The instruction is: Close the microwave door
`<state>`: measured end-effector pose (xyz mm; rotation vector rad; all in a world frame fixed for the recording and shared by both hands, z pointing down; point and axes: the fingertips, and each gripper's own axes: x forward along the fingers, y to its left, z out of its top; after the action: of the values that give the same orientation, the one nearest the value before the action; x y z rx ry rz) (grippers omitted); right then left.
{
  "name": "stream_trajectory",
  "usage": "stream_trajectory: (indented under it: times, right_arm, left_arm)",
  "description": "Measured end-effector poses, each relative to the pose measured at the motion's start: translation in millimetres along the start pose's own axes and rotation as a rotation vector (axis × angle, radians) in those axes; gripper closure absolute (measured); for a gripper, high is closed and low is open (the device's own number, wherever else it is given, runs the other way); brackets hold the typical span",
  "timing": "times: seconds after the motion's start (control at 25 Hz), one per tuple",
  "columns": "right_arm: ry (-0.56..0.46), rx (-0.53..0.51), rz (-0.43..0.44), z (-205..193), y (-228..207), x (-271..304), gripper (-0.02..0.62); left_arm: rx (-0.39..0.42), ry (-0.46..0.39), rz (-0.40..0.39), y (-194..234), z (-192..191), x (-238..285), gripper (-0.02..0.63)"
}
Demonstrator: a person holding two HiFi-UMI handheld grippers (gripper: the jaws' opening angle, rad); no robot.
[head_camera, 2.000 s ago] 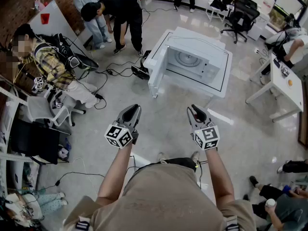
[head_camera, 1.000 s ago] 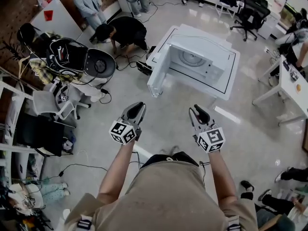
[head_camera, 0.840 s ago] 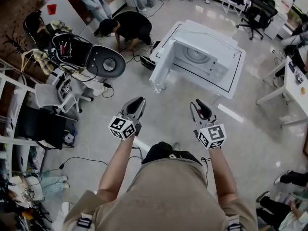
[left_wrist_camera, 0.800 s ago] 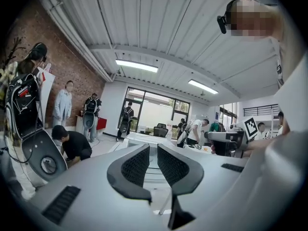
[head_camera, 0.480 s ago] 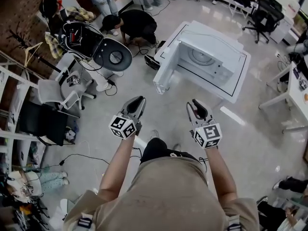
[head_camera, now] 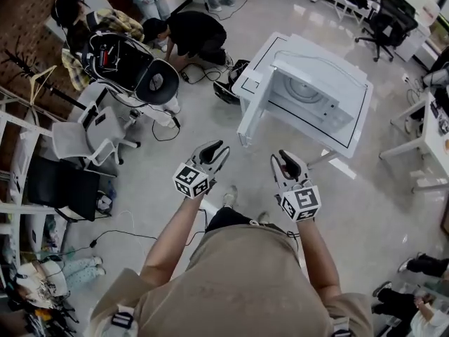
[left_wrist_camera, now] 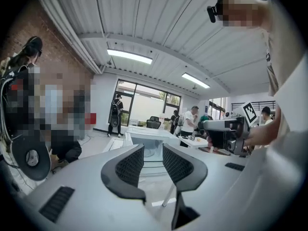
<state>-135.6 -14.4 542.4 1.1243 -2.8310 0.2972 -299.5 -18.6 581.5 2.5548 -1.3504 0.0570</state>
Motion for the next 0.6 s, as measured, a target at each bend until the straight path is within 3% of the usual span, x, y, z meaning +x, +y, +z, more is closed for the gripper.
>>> stream_trajectory:
  times: [0.24, 0.4, 0.6]
  right_arm:
    - [0.022, 0.011, -0.082, -3.3, -8.4, 37.5, 0.508]
    - [0.017, 0.012, -0.151, 2.0, -19.0, 43.4, 0.508]
    - [0.015, 0.015, -0.248, 9.2, -42.9, 41.0, 0.508]
  left_arm:
    - [-0.061, 0.096, -0.089, 44.6, -44.5, 45.5, 0.476]
    - [-0.047, 0.185, -0.154, 56.5, -76.2, 73.6, 0.476]
    - [-0.069, 0.217, -0.191, 66.1, -92.3, 90.7, 0.476]
